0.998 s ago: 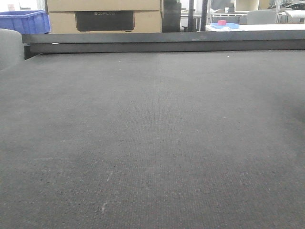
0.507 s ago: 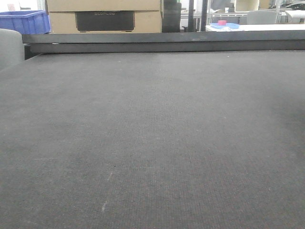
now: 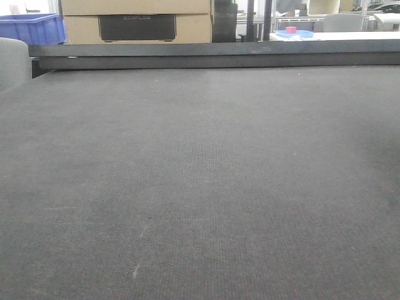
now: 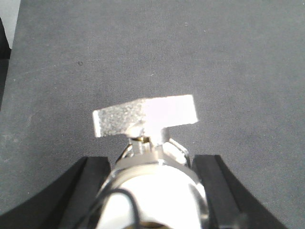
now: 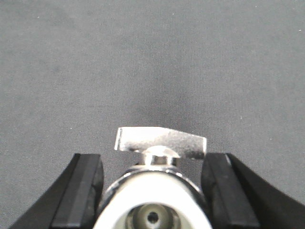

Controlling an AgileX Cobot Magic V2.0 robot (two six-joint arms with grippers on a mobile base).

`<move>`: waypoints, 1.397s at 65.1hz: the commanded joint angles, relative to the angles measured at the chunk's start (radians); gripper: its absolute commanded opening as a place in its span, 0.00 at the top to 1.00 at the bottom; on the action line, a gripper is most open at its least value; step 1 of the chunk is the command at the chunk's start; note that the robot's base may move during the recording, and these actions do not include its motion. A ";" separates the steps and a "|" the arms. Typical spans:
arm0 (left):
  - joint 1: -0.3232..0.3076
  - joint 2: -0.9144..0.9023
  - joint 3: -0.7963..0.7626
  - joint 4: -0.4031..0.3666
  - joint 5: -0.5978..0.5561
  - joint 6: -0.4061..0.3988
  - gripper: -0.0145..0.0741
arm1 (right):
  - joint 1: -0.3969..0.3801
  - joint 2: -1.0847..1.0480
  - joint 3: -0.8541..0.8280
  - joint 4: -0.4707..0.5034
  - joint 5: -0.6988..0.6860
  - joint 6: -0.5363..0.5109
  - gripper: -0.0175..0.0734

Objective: Place valve from conveyor to right shelf box
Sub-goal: 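Close the left gripper on the second valve and lift it, then drive the base away from the conveyor holding both valves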

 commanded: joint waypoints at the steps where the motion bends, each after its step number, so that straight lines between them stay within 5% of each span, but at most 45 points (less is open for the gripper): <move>1: -0.005 -0.012 -0.003 -0.012 -0.042 -0.009 0.96 | -0.001 -0.014 -0.017 0.002 -0.059 -0.004 0.98; 91: -0.005 -0.012 -0.003 -0.012 -0.042 -0.009 0.96 | -0.001 -0.014 -0.017 0.002 -0.093 -0.004 0.98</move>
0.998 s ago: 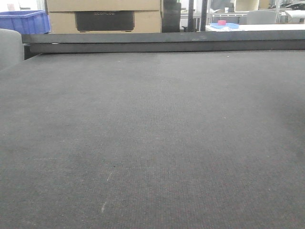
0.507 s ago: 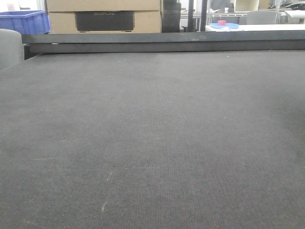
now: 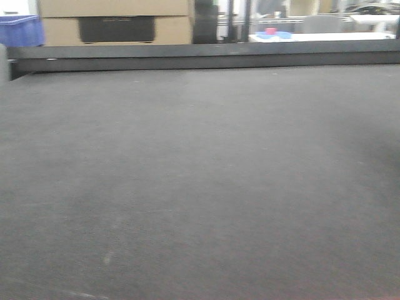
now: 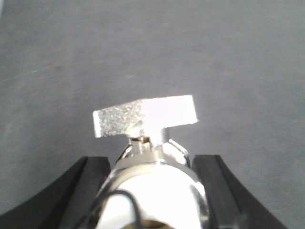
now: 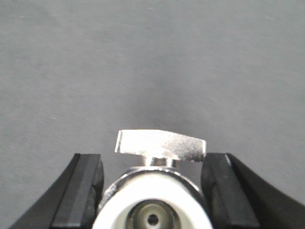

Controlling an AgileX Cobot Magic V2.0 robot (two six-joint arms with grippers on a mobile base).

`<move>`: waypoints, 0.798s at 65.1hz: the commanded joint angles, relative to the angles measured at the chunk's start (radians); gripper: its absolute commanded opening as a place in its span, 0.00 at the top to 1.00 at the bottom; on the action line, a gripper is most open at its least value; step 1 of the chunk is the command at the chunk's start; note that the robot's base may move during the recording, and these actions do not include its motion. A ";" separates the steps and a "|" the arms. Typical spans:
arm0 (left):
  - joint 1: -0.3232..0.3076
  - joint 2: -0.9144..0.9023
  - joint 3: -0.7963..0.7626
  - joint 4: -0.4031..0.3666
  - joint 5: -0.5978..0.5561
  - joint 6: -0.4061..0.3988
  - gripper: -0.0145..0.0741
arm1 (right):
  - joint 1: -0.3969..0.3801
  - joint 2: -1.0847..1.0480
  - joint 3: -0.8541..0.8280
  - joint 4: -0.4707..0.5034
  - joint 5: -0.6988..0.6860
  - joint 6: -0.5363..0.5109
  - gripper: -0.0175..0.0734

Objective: Place valve from conveyor to right shelf box
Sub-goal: 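Drive the base away from the conveyor holding both valves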

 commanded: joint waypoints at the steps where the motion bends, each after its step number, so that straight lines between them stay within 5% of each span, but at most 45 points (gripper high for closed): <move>1: -0.005 -0.012 -0.003 -0.015 -0.040 -0.009 0.96 | -0.001 -0.014 -0.017 -0.003 -0.078 -0.004 0.98; 52: -0.005 -0.015 -0.003 -0.015 -0.040 -0.009 0.96 | -0.001 -0.014 -0.017 -0.003 -0.196 -0.004 0.98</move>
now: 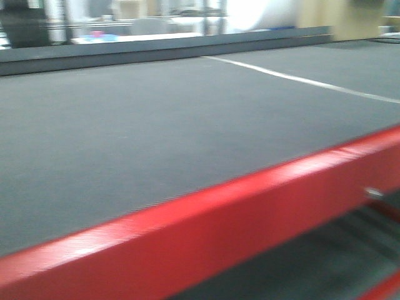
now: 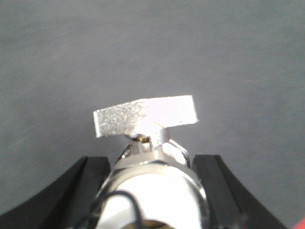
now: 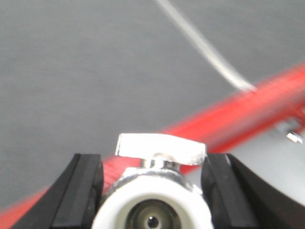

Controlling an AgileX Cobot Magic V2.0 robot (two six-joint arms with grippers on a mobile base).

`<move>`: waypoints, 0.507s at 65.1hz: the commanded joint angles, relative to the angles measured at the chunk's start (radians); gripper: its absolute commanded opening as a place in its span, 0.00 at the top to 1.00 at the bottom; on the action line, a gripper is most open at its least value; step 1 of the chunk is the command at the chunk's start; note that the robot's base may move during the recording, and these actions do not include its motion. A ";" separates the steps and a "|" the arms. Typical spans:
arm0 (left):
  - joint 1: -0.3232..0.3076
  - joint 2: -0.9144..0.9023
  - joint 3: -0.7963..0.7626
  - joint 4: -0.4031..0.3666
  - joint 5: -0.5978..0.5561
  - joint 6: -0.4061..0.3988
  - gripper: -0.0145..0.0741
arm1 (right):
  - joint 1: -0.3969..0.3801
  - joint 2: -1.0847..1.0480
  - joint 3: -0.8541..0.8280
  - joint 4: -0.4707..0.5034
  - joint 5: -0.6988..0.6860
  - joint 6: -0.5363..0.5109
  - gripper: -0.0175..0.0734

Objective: Place valve from conveyor to right shelf box
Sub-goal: 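Drive the base away from the conveyor holding both valves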

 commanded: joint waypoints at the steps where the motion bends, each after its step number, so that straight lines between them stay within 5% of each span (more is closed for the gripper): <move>1: -0.005 -0.015 -0.003 -0.015 -0.038 -0.009 0.96 | -0.001 -0.014 -0.017 -0.003 -0.066 -0.004 0.98; 33: -0.005 -0.015 -0.003 -0.015 -0.038 -0.009 0.96 | -0.001 -0.014 -0.017 -0.003 -0.066 -0.004 0.98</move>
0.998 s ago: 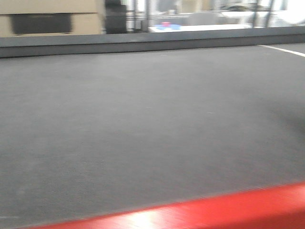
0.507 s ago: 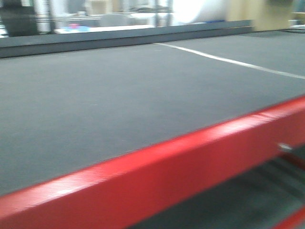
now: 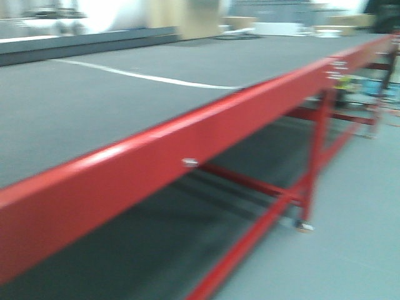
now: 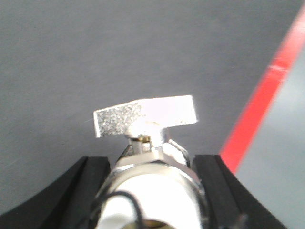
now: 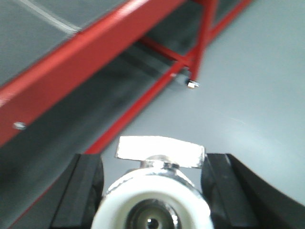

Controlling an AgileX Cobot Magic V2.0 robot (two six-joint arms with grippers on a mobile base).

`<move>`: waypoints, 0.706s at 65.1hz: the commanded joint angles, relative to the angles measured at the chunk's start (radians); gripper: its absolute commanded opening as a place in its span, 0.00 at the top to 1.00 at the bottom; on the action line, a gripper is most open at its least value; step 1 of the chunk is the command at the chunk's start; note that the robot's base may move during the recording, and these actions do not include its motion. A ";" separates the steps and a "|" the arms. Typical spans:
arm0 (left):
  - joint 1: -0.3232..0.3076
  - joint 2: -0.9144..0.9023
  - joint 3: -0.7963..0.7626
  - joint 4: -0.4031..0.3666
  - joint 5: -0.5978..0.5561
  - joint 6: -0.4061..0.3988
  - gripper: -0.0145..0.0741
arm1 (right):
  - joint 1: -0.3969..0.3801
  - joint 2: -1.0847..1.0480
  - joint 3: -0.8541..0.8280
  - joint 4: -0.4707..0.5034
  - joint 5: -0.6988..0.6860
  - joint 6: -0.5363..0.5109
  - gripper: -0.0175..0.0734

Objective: Place valve from conveyor to right shelf box
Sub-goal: 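Drive the base away from the conveyor holding both valves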

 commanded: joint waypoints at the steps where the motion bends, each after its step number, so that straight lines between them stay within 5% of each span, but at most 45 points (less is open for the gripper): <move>1: -0.005 -0.015 -0.003 -0.013 -0.036 -0.009 0.96 | -0.001 -0.014 -0.017 -0.001 -0.064 -0.004 0.98; 46: -0.005 -0.015 -0.003 -0.013 -0.036 -0.009 0.96 | -0.001 -0.014 -0.017 -0.001 -0.064 -0.004 0.98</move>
